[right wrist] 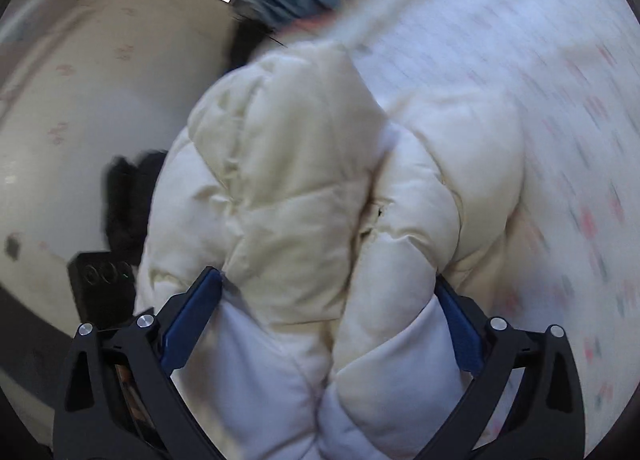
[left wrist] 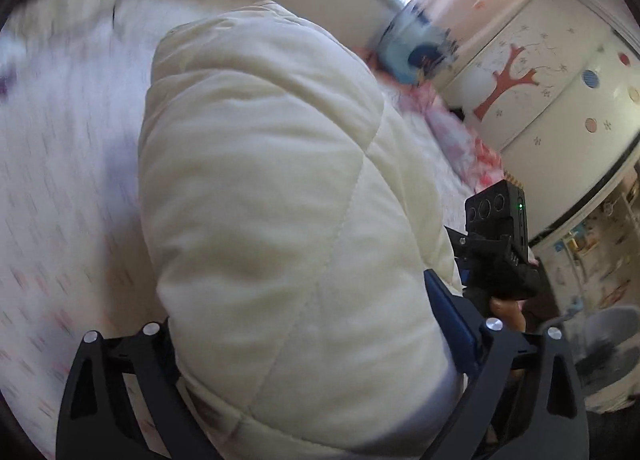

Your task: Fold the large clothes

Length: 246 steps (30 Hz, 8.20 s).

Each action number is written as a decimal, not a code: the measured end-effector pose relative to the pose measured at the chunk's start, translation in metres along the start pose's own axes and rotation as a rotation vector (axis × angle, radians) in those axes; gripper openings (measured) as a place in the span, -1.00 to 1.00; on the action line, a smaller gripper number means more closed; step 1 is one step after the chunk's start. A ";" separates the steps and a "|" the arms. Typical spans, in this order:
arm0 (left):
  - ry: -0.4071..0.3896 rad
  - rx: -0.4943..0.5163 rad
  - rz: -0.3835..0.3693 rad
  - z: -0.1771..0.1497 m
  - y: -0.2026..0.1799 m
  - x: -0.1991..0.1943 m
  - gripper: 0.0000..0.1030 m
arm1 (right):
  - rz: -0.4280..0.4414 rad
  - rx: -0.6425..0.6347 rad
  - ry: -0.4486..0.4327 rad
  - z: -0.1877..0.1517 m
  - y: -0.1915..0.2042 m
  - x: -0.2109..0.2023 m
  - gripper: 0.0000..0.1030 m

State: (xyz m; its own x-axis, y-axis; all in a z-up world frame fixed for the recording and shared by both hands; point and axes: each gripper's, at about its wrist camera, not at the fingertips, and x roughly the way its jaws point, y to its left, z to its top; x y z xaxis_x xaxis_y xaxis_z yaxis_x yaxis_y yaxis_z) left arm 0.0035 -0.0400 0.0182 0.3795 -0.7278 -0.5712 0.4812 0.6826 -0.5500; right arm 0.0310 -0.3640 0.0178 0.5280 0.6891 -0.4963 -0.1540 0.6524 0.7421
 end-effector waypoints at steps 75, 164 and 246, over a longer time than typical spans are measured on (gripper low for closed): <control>-0.145 0.212 0.666 -0.087 -0.072 -0.062 0.89 | -0.485 -0.399 -0.121 -0.111 0.117 -0.024 0.88; 0.019 -0.409 0.492 -0.036 0.160 -0.116 0.90 | -0.148 -0.452 0.116 -0.013 0.188 0.177 0.88; -0.124 -0.173 0.947 -0.125 0.010 -0.196 0.87 | -0.536 -0.551 0.131 -0.134 0.264 0.135 0.88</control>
State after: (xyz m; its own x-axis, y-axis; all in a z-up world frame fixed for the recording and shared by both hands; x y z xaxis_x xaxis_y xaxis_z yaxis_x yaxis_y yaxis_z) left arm -0.1647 0.1184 0.0485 0.6355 0.1332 -0.7605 -0.1853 0.9825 0.0173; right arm -0.0504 -0.0567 0.0865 0.5496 0.2450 -0.7987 -0.3168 0.9457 0.0720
